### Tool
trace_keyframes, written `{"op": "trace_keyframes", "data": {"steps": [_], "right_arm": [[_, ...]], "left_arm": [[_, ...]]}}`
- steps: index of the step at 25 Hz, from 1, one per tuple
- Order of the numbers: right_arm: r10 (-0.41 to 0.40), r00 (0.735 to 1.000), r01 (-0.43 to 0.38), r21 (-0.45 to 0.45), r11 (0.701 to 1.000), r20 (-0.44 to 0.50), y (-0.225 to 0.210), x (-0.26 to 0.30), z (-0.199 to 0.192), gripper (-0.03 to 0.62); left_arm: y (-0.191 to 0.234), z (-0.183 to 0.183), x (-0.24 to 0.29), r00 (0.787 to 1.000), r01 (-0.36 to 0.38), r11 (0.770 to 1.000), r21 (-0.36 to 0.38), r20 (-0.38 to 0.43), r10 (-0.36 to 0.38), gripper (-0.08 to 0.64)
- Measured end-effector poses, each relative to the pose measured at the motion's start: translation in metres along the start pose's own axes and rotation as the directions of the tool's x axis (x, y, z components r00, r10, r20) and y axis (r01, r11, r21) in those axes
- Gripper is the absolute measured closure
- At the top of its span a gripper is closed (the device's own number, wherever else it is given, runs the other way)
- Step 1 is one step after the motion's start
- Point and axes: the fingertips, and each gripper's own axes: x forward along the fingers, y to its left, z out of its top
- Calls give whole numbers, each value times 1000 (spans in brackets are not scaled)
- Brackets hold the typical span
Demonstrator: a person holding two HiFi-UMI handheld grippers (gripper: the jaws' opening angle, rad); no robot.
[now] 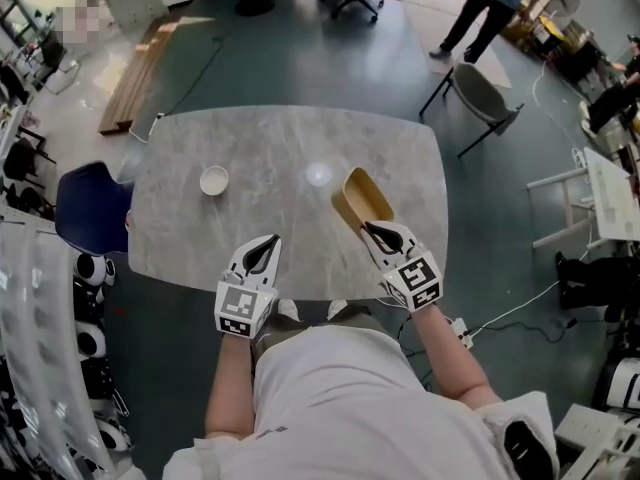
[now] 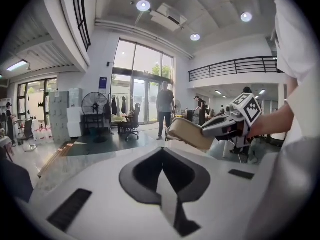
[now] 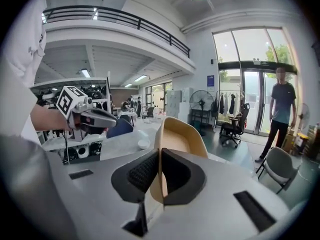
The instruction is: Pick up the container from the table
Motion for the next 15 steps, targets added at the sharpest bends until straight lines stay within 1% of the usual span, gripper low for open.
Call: {"op": "trace_keyframes", "data": {"steps": [3,7,10,15], "right_arm": [[-40,998,40,7,999,52,-5,-18,17,561],[-95,987,95,10,995,128,-9,-43,39,561],[-133,975,135,1,991,178,-12,-60,53,561],[-209,946,214,5,977,246,-18,-86,72,561]], "left_arm": [[-5,15,13,999,40,999,22,22,-40,557],[-9,35,22,995,83,996,42,58,-86,558],[-10,50,28,990,110,992,63,85,-115,557],[-14,76,36,976,160,983,89,132,-171,557]]}}
